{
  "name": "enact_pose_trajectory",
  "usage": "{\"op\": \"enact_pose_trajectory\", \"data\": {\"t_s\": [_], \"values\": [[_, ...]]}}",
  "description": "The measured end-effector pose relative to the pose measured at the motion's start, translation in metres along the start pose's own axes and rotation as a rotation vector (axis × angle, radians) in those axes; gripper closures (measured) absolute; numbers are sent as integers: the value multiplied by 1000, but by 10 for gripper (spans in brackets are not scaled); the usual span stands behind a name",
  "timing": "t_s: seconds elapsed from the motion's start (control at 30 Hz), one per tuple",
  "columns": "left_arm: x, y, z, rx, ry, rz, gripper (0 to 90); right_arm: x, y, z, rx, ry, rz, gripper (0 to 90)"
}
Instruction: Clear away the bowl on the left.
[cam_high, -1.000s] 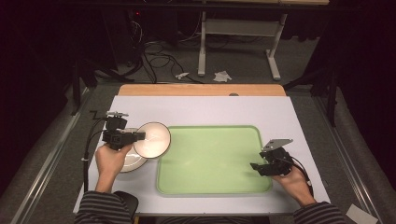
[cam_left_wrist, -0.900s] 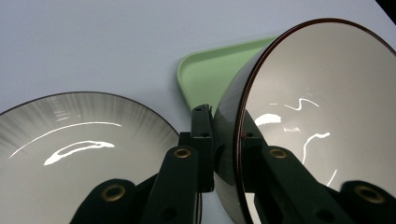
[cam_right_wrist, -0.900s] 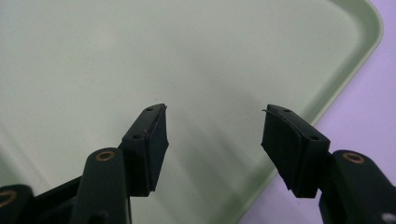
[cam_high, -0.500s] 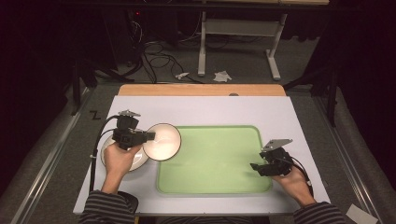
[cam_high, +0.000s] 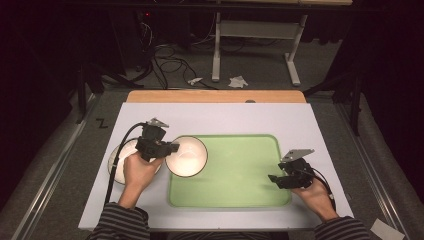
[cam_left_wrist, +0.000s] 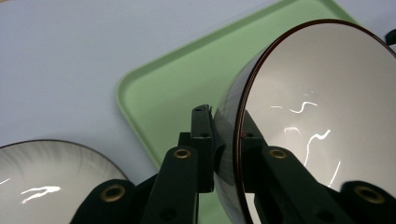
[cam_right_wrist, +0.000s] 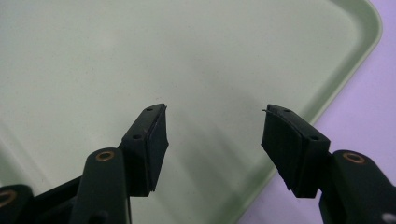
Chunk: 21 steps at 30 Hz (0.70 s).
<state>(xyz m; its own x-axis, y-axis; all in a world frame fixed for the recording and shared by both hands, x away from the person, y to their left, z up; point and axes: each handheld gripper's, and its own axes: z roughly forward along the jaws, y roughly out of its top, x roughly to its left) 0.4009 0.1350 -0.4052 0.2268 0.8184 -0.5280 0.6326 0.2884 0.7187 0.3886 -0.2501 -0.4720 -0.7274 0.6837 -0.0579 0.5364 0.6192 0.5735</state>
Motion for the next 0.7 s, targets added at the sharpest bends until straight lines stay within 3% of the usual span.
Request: {"op": "enact_pose_trajectory", "data": {"t_s": [0.43,0.7], "values": [[-27,2,13,37,-63,21,822,0,0,-2,-13,-2,5,417],[-34,1,24,64,-84,18,822,-1,0,-2,-16,-8,12,417]]}}
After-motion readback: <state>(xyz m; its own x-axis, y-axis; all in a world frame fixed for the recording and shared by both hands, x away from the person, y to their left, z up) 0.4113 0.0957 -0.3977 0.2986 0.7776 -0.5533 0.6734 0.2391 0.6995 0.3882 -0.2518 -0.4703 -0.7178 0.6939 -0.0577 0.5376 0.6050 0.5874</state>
